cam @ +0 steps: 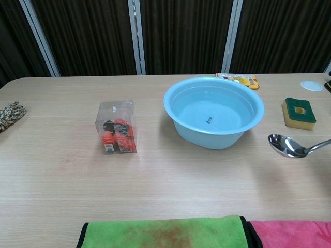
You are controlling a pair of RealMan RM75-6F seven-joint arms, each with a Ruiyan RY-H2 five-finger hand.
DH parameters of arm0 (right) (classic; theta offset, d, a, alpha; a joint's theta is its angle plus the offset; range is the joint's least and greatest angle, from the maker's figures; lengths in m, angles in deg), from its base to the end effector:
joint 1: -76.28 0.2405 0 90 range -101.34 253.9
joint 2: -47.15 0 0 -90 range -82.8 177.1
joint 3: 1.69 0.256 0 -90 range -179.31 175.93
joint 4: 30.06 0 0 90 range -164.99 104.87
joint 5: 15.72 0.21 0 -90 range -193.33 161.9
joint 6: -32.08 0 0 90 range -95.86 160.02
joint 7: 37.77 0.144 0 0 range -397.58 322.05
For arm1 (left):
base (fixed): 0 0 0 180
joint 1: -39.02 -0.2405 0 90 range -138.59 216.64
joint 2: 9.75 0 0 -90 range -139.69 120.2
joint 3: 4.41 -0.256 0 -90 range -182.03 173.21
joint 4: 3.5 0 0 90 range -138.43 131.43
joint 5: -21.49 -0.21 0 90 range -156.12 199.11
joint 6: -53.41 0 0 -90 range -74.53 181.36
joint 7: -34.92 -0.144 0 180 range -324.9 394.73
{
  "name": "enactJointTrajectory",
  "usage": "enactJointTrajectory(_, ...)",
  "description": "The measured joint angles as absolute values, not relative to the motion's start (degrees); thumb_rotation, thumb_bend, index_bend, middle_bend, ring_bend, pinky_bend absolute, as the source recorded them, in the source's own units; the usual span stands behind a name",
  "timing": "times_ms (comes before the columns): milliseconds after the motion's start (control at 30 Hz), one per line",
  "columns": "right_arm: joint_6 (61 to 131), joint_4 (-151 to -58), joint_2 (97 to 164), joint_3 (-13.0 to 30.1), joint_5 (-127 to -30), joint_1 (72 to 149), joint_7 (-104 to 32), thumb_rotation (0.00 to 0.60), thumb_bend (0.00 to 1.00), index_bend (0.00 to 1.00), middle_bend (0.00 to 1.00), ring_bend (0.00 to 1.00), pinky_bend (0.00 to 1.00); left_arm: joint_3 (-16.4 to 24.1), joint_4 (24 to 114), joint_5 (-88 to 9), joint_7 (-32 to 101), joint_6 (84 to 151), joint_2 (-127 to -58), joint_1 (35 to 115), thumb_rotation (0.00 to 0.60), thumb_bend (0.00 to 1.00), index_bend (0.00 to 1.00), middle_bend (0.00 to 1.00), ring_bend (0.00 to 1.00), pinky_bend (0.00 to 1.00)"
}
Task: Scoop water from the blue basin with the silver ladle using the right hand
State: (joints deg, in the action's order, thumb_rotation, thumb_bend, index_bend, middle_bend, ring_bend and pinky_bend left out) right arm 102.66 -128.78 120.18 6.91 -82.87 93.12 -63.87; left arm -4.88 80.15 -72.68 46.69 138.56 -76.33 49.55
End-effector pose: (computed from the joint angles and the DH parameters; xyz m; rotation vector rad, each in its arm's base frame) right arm -0.2664 -0.2510 0.0883 1.4966 -0.9453 0.6944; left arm -0.3051 0.2004 0.1431 -1.5651 -0.9100 -1.0714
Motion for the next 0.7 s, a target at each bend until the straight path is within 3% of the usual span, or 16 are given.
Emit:
enactJointTrajectory(333, 102.6, -136.8, 113.7, 10.0, -80.2, 95.5, -67.9, 0.6, 0.37, 0.64, 0.0, 0.0, 0.0, -4.8, 80.4, -72.2, 45.1, 137.9, -77.0, 49.8, 0.6, 0.24, 0.0, 0.0, 0.0, 0.0)
enactJointTrajectory(700, 100.8, -138.3, 115.4, 11.6, -77.0, 100.7, -73.3, 0.6, 0.37, 0.64, 0.0, 0.0, 0.0, -4.4, 80.4, -71.0, 44.7, 137.7, -77.0, 49.7, 0.6, 0.24, 0.0, 0.0, 0.0, 0.0)
